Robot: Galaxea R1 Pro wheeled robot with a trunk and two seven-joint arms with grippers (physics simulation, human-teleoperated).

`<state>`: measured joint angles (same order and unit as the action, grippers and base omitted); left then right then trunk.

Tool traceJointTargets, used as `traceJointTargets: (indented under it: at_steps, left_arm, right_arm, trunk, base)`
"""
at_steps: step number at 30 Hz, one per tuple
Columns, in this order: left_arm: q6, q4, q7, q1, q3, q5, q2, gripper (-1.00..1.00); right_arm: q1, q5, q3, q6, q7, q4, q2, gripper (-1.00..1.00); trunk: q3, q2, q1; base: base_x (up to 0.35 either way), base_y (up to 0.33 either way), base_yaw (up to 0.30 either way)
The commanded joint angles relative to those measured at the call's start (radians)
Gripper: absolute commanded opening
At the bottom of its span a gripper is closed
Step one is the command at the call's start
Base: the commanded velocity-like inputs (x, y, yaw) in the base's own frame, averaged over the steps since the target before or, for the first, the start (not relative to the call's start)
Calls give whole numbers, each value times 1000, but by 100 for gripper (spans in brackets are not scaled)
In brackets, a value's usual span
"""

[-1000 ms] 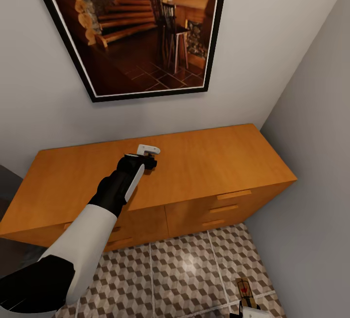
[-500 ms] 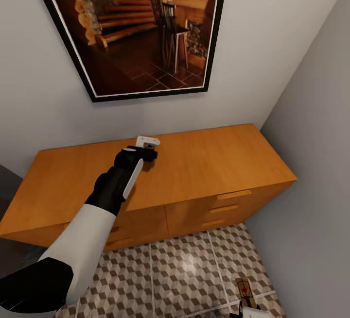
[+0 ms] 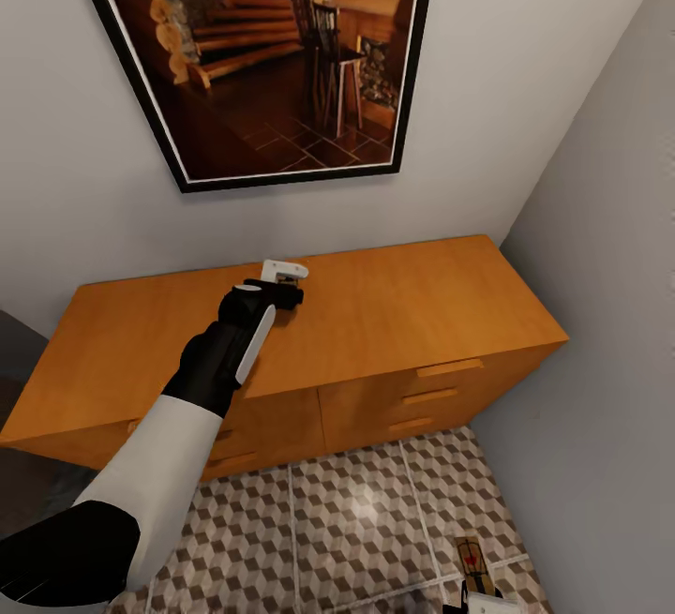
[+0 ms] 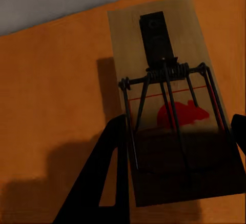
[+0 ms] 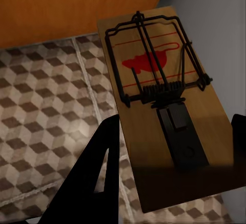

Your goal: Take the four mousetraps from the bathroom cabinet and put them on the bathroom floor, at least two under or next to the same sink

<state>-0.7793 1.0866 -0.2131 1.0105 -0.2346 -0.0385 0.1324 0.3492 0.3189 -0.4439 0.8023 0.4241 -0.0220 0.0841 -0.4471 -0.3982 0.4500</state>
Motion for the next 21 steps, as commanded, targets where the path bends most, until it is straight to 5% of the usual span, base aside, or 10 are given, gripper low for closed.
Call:
traceJointTargets:
  at_steps: [1,21]
  left_arm:
    - [-5,1,-6,-1,-2,-3,0,-100]
    - [-5,-2,-6,-9,-2,-3,0,-100]
  right_arm:
    - [1,6,-9,2,4,1,0,-100]
    - [1,6,-9,2,4,1,0,-100]
  trunk:
    - [-2,-2,0]
    - [-2,-2,0]
  base:
    - [-292,0,0]
    - [-335,0,0]
